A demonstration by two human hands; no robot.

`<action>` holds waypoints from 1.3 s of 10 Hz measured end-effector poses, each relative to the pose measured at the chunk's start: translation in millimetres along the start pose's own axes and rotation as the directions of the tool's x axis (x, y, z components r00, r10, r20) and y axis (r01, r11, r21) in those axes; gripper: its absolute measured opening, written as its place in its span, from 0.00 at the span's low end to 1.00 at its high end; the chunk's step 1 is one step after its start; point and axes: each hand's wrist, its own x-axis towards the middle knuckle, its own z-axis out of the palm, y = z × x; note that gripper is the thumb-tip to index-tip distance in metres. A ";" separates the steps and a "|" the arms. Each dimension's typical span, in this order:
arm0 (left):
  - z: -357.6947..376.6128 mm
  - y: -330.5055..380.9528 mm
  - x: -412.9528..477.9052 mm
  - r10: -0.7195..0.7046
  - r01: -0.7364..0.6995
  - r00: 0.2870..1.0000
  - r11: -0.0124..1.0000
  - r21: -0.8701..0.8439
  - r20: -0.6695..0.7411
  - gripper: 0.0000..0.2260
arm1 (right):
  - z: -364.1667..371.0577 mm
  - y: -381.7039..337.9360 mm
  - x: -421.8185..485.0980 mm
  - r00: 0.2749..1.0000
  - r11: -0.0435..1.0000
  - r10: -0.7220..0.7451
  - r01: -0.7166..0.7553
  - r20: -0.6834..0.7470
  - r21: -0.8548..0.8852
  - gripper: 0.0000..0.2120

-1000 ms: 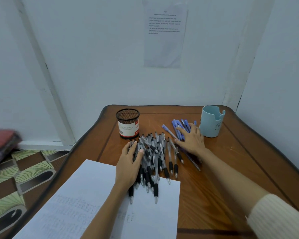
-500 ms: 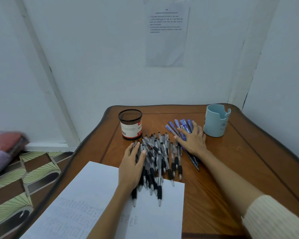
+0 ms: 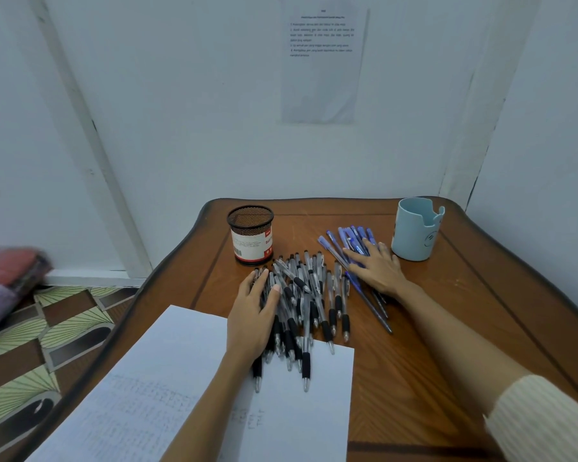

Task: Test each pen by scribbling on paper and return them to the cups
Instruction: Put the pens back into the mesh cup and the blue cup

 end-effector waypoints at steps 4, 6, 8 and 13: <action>0.4 -2.0 2.4 0.005 -0.005 1.000 1.000 0.003 -0.010 0.21 | 5.0 -16.3 8.1 0.998 0.998 0.065 -0.065 0.006 -0.010 0.23; 0.7 -1.1 2.6 -0.001 0.001 1.000 1.000 0.001 -0.013 0.21 | 5.0 -9.0 9.3 0.998 0.998 0.060 -0.060 -0.009 0.002 0.24; 1.2 -1.5 2.5 0.008 -0.008 1.000 1.000 -0.005 -0.017 0.21 | 6.3 -2.8 3.0 0.982 0.988 0.127 -0.113 -0.137 0.105 0.20; 1.9 -5.3 2.5 0.032 -0.034 0.998 0.999 -0.023 -0.048 0.21 | 10.9 13.1 -82.4 0.947 0.979 0.183 -0.150 -0.264 0.141 0.18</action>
